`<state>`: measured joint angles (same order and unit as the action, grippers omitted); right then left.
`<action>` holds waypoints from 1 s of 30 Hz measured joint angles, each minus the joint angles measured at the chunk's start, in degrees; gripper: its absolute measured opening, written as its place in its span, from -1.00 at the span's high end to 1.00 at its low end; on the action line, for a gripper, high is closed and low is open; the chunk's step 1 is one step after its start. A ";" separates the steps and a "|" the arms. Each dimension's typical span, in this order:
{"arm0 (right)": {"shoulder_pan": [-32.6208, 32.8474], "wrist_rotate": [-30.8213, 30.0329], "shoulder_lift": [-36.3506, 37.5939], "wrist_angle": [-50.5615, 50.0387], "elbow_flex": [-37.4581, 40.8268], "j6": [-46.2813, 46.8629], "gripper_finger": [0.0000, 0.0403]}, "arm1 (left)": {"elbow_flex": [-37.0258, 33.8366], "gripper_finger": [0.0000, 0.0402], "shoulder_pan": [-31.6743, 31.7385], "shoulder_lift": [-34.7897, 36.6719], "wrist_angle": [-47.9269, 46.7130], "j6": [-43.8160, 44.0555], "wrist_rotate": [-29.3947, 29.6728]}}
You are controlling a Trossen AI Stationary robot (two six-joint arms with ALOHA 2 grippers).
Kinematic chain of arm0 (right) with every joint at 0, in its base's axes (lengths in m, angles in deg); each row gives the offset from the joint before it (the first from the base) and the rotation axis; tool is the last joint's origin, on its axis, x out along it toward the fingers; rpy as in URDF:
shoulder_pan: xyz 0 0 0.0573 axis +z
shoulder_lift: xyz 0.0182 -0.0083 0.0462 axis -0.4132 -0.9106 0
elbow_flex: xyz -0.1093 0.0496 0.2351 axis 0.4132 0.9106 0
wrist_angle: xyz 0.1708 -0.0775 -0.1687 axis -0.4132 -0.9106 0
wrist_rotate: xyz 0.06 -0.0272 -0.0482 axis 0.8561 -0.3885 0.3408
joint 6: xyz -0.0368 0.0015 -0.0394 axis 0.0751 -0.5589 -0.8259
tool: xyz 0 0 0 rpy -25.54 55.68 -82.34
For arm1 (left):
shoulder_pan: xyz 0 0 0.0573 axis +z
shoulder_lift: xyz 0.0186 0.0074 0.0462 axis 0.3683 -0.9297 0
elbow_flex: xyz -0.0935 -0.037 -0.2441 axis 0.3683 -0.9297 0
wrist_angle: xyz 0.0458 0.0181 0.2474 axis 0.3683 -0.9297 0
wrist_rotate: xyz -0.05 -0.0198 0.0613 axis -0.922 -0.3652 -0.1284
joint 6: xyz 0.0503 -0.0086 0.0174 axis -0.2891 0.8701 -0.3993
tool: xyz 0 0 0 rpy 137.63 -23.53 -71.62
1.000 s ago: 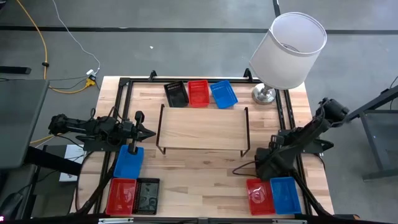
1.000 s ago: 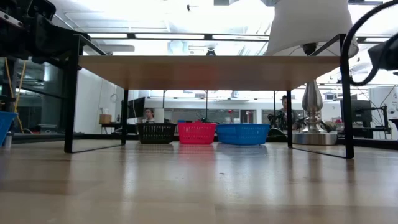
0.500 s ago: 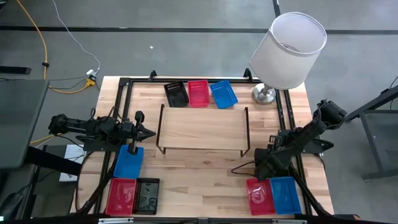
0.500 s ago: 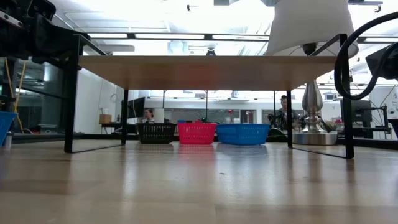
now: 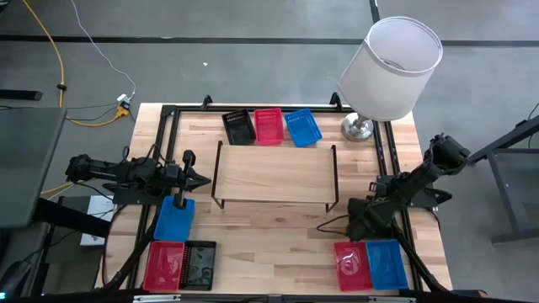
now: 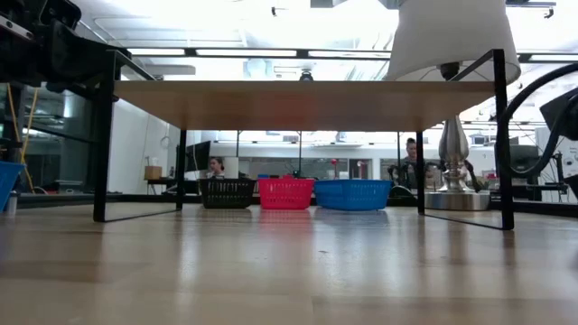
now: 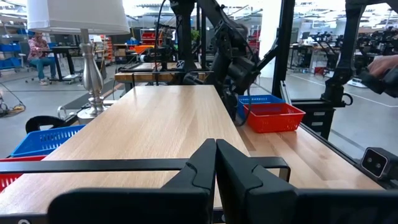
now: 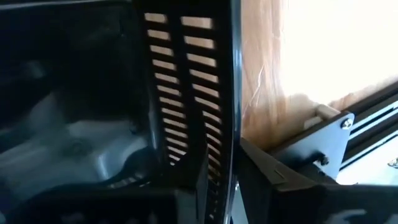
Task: Stack baskets on shelf by color
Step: Put the middle right black bin on the shelf
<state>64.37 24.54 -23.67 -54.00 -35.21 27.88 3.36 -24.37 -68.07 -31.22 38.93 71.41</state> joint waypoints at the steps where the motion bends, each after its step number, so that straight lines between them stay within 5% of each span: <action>1: 0.02 0.04 0.00 -0.32 -0.41 -0.12 0.71 | 0.00 0.98 -0.02 0.00 0.01 -0.01 0.00; 9: 0.20 -1.05 -0.07 -2.65 -4.27 -0.42 0.96 | 0.00 0.98 -0.01 0.01 0.00 -0.01 0.00; 30: 0.20 -0.79 0.00 -20.52 -23.59 -8.09 1.00 | 0.00 0.98 -0.02 0.01 -0.01 -0.01 0.00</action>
<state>64.57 23.75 -23.67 -74.52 -58.80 19.78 3.36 -24.39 -68.06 -31.23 38.92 71.41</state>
